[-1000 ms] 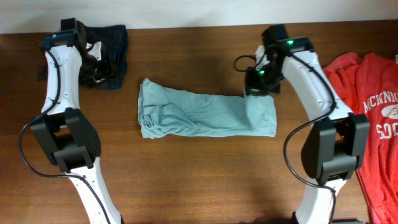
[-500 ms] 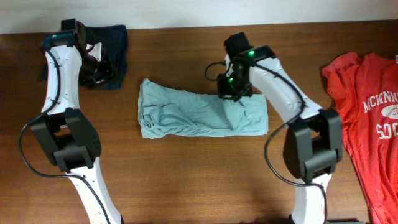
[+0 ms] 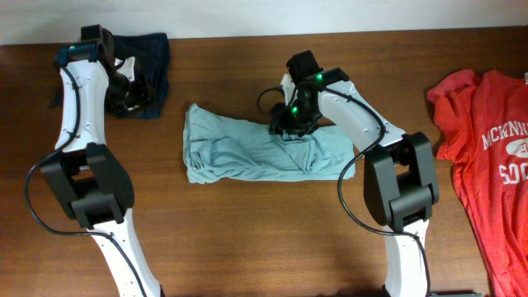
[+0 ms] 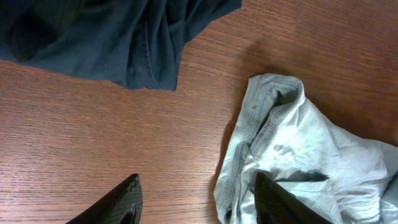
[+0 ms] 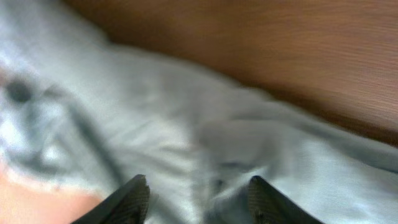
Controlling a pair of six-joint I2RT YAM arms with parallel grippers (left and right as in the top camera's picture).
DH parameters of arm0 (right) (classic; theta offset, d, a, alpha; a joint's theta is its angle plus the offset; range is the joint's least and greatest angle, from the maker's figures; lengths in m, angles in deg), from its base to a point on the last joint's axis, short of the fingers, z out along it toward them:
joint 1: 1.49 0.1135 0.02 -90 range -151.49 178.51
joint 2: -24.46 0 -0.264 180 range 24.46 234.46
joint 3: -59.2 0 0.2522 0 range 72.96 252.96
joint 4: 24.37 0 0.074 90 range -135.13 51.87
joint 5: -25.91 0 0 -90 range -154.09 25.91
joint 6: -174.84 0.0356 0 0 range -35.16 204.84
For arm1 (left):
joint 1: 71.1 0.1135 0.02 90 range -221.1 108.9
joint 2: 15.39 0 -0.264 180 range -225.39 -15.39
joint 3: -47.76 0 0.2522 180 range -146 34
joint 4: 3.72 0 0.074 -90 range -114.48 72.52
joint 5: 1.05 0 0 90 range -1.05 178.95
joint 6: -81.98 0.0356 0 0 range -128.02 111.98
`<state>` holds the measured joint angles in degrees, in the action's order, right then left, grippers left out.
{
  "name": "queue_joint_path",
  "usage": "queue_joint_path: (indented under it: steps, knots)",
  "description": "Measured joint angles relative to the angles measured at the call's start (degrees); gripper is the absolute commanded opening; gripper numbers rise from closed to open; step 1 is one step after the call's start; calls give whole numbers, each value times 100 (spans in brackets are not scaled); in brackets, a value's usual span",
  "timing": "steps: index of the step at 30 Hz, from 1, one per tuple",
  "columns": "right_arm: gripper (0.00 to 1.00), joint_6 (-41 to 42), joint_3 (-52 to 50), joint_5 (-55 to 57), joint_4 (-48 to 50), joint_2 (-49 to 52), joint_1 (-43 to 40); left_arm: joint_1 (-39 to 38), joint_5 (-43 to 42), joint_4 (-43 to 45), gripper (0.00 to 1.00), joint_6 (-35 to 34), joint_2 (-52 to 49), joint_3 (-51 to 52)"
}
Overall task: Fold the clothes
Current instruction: 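Lower the folded end onto the strip and press with the right gripper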
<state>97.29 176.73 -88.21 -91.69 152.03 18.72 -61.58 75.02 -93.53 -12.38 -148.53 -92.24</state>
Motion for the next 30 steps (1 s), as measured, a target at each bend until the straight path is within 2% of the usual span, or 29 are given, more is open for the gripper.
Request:
queue_joint_path:
  steps: [4,10,12,13,14,15,18,21,30]
  knots:
    - [63,-909,39,-745,-417,0,-74,0,0,0,57,0,0,0]
    - [61,-1714,299,-883,-1110,-98,-476,0,0,-2,58,0,0,0]
    - [55,-1818,369,-721,-1248,-205,-667,0,0,-9,60,0,0,0]
    - [40,-1843,387,-647,-1292,-256,-748,0,0,-9,64,0,0,0]
    - [33,-1838,411,-529,-1379,-326,-852,0,0,-9,68,0,0,0]
    - [24,-1873,413,-369,-1478,-409,-992,0,0,-11,76,4,0,0]
    - [9,-1823,413,-35,-1685,-461,-1161,0,0,-15,97,15,0,0]
    - [4,-1744,374,374,-1733,-461,-1226,0,0,-24,99,-2,0,0]
    - [4,-1692,-321,721,-1467,-461,-1191,0,0,-24,99,0,0,0]
